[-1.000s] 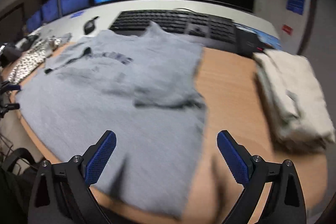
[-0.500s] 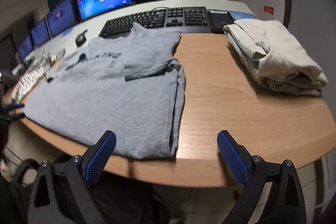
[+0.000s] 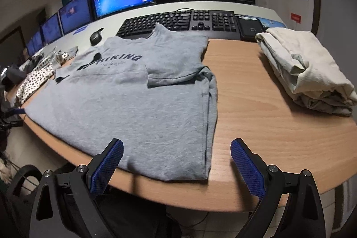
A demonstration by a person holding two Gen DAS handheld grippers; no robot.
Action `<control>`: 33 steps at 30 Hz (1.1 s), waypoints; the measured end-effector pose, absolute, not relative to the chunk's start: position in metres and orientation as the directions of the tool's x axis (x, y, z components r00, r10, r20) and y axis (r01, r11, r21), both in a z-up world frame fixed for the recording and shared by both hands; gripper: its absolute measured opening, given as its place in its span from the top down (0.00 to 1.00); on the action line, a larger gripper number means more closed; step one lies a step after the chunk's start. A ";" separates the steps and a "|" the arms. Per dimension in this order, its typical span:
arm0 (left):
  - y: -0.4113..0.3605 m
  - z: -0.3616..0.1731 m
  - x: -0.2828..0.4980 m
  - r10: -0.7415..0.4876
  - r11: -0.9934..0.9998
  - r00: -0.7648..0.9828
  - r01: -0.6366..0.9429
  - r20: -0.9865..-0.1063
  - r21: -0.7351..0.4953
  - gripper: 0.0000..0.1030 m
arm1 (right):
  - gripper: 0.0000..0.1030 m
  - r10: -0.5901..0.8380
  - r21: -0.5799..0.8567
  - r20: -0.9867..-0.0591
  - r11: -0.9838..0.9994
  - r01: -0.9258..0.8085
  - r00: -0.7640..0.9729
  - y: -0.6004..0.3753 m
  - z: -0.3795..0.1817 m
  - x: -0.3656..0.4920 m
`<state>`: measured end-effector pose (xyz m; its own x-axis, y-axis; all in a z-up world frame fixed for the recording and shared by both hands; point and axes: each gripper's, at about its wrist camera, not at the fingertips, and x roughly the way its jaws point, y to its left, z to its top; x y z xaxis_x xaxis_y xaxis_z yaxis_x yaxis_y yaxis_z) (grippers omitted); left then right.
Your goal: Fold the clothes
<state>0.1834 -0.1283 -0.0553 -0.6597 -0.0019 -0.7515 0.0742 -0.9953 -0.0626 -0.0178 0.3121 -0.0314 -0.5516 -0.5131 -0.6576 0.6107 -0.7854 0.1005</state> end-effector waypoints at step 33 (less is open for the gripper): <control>-0.161 -0.017 0.216 0.172 -0.920 -0.750 0.109 -0.638 -0.377 0.89 | 0.88 -0.616 0.243 -0.654 -0.721 0.649 -0.439 0.343 0.005 0.013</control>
<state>0.2155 -0.1615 -0.0166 -0.7504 0.1724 -0.6381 0.1091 -0.9198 -0.3768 0.0133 0.3434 0.0050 -0.4395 -0.6160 -0.6538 0.6493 -0.7208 0.2427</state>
